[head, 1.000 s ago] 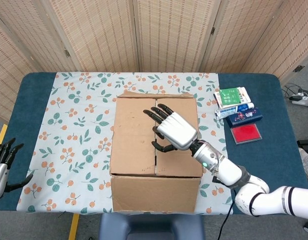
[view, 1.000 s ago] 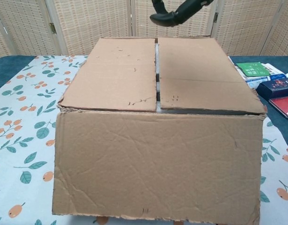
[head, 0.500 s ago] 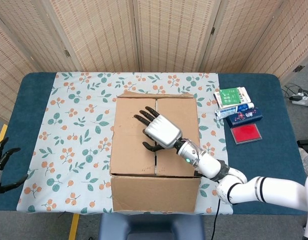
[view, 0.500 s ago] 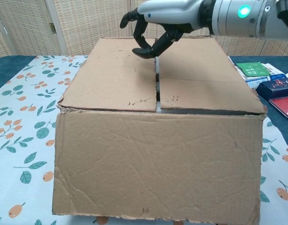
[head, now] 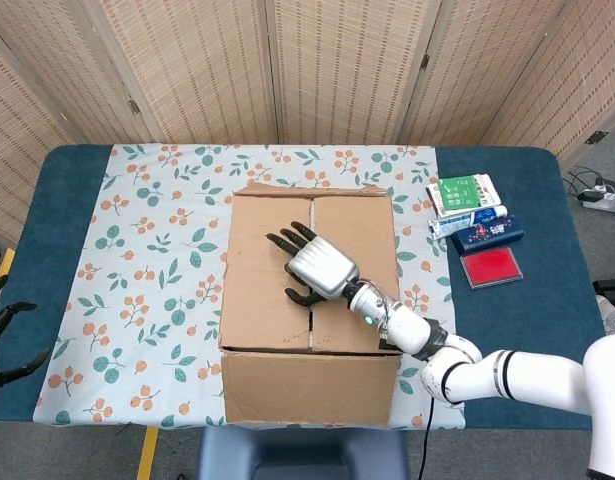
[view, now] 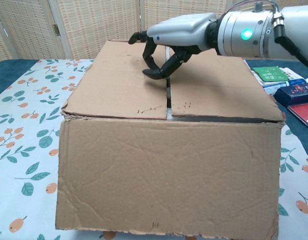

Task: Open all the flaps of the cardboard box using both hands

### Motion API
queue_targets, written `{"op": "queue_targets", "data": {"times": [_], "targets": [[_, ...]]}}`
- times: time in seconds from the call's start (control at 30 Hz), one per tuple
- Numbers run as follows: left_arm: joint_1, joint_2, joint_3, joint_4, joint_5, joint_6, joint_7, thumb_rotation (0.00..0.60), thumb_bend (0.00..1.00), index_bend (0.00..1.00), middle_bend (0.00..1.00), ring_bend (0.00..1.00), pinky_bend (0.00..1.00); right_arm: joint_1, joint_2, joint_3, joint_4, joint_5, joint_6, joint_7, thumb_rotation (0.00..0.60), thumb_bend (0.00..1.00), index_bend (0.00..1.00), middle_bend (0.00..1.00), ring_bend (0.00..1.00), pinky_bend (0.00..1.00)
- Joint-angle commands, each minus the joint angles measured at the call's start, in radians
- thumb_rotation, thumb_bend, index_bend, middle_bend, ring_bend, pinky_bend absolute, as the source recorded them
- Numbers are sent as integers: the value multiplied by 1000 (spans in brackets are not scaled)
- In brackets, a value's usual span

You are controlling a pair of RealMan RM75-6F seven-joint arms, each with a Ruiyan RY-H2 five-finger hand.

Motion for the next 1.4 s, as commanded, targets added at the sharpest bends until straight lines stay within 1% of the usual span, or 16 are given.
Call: {"op": "queue_targets", "data": {"times": [0.03, 0.27, 0.6, 0.77, 0.9, 1.1, 1.23, 1.4], "targets": [[0, -1, 0, -1, 0, -1, 2, 600, 262, 324, 3, 0, 0, 1, 0, -6, 3, -1, -2, -1, 274, 533, 579, 35, 0, 3], [-2, -3, -1, -1, -3, -6, 9, 600, 262, 322, 2, 0, 0, -12, 31, -24, -16, 5, 1, -4, 276, 534, 579, 35, 0, 3], [-9, -10, -6, -3, -20, -23, 32, 600, 262, 321, 3, 0, 0, -56, 152, -48, -127, 15, 26, -8, 275, 534, 579, 34, 0, 3], [-15, -18, -5, -5, -20, -35, 52, 600, 262, 319, 2, 0, 0, -89, 212, -47, -185, -8, 73, 2, 273, 534, 579, 35, 0, 3], [-26, -26, -1, -6, -23, -58, 75, 600, 262, 311, 2, 0, 0, -116, 268, -34, -232, -20, 111, 21, 274, 534, 579, 35, 0, 3], [-25, -29, -2, -10, -26, -54, 89, 600, 262, 307, 2, 0, 0, -171, 362, -21, -311, -54, 177, 54, 275, 534, 579, 35, 0, 3], [-26, -34, 1, -12, -18, -51, 102, 600, 262, 293, 2, 0, 0, -224, 436, -18, -364, -88, 230, 90, 273, 534, 579, 34, 0, 3], [-27, -42, 4, -17, -9, -47, 122, 600, 262, 251, 3, 0, 0, -326, 537, -31, -418, -165, 326, 172, 273, 534, 579, 35, 0, 3]]}}
